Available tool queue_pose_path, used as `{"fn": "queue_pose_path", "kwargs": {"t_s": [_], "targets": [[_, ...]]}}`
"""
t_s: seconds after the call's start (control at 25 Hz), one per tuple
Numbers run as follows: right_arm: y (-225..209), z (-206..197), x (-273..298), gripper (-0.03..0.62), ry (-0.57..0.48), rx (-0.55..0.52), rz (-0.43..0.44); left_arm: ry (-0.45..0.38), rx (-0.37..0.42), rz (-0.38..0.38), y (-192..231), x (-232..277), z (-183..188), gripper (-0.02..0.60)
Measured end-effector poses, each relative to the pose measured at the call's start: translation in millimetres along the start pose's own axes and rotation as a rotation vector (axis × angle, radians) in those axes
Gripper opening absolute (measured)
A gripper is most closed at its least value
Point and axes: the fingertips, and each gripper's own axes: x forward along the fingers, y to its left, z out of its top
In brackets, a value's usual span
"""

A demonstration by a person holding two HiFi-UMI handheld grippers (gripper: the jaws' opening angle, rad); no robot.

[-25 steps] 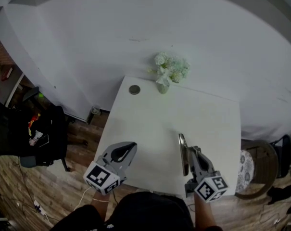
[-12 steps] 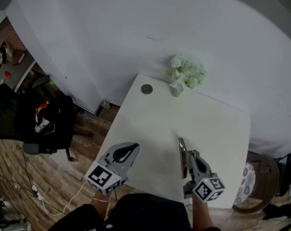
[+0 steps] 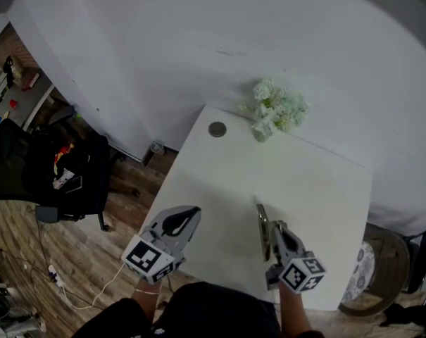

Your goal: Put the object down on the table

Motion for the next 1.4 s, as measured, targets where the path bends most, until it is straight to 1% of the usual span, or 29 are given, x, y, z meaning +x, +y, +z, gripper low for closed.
{"fn": "queue_pose_path", "kwargs": {"t_s": [0.36, 0.6, 1.4], "targets": [[-13.0, -11.0, 6.1, 0.012, 0.042, 0.028, 0.012, 0.020, -0.003, 0.011, 1.0, 6.7, -4.0, -0.002], [-25.3, -21.3, 8.4, 0.012, 0.067, 0.046, 0.001, 0.038, 0.001, 0.010, -0.9, 8.2, -8.1, -0.002], [-40.7, -47.2, 11.3, 0.015, 0.120, 0.084, -0.028, 0.049, -0.001, 0.000, -0.6, 8.7, -11.4, -0.002]]}}
